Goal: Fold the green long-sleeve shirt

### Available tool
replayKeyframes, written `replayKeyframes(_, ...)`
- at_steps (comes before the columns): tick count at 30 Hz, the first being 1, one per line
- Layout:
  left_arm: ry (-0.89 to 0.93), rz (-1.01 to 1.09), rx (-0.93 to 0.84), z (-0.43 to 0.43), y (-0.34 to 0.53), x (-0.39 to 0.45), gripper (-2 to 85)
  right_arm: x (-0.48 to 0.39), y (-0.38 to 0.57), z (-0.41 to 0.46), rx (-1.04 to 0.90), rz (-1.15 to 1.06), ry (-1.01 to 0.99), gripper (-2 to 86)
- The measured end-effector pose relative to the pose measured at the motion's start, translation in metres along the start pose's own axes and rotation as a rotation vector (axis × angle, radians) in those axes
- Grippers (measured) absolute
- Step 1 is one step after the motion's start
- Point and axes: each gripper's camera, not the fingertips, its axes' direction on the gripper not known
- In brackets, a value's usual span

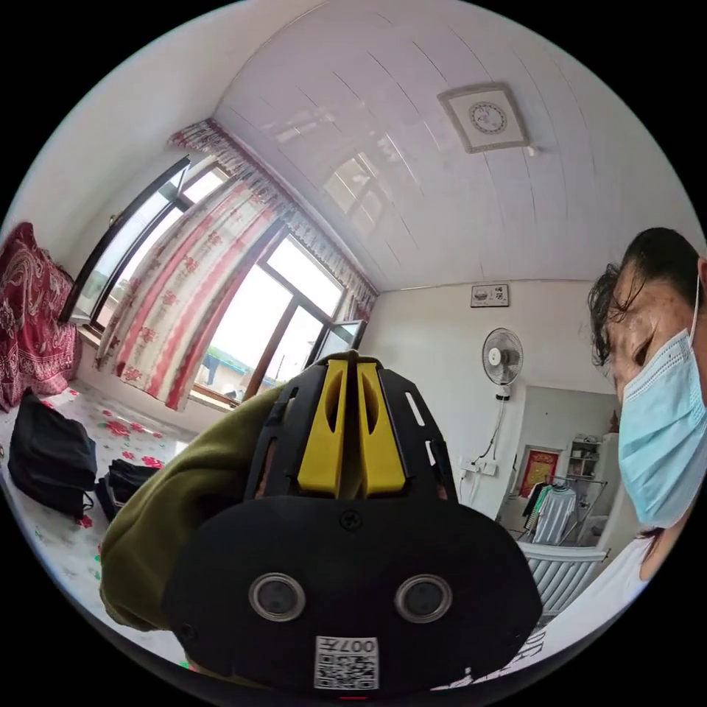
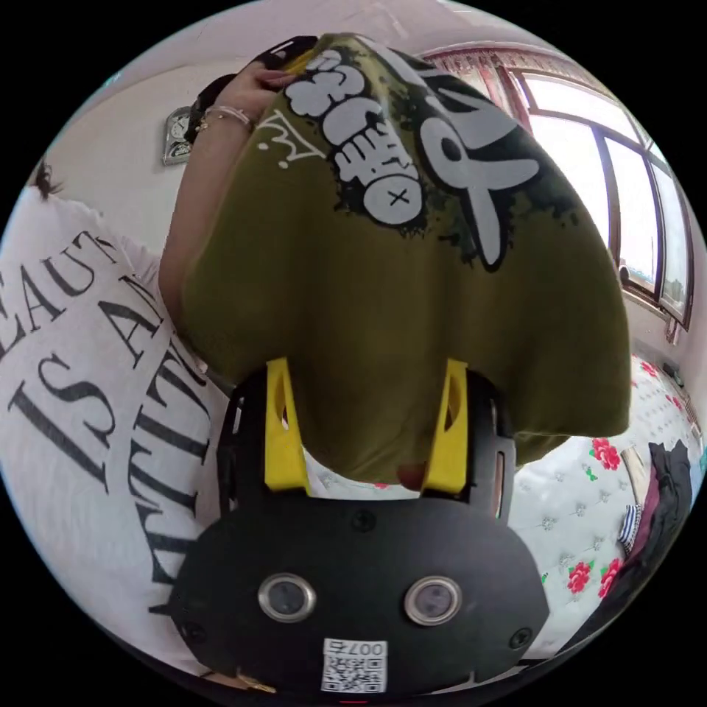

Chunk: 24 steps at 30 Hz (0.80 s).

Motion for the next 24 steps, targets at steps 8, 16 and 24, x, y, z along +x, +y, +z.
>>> replayKeyframes(8,-0.336,-0.074,-0.051,0.029,0.033,-0.029,-0.8,-0.035,-0.003,0.062,-0.189,-0.134,-0.126,17.5)
replayKeyframes(16,-0.484,-0.025,-0.121,0.034,0.052,-0.06,-0.6,0.023,-0.029,0.113,-0.232,0.07,0.136,2.2)
replayKeyframes(24,-0.551,-0.029,-0.426,-0.007,0.086,-0.096,-0.6,0.073,-0.074,-0.038,0.123,0.158,-0.02,0.2)
